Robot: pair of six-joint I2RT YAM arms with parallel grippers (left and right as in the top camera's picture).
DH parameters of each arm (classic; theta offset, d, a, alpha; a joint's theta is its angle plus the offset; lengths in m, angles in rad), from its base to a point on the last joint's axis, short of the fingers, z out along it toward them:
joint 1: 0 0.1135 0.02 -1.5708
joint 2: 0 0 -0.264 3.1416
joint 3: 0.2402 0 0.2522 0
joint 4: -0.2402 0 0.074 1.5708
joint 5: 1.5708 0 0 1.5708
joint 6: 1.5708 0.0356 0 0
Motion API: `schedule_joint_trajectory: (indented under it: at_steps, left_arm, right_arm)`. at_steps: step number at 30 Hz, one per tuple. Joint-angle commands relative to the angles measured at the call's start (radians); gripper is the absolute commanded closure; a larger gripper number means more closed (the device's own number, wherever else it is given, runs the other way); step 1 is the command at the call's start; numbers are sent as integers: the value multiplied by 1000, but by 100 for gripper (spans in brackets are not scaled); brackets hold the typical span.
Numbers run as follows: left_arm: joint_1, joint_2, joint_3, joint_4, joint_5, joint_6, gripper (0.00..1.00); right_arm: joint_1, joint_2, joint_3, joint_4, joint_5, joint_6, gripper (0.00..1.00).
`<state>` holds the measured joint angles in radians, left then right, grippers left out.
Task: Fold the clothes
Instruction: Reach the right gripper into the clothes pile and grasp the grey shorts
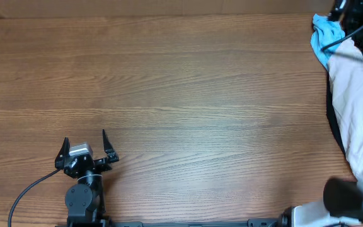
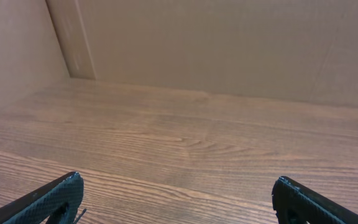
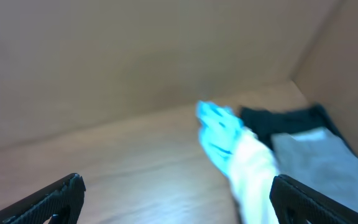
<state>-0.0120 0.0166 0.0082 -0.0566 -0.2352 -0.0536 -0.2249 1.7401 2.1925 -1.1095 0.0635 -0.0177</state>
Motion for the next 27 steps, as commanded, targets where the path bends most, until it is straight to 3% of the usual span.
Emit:
schedule_joint_trajectory:
  at_steps: [1,6,11,18,27]
  left_arm:
    - [7,-12,-3,2,8,-14,0]
    - [7,-12,-3,2,8,-14,0]
    - [7,-12,-3,2,7,-14,0]
    - [7,-12,-3,2,8,-14,0]
    - [7,-12,-3,2,8,-14,0]
  right_arm:
    - [-103,53,33,25,5,-66,0]
    - [-244,156,33,101,-24,-62,0]
    - [-331,254,33,161,-24,-10,26]
    - [-344,426,33,270,83,-14,24]
    - [-336,607,33,327,74,-16,25]
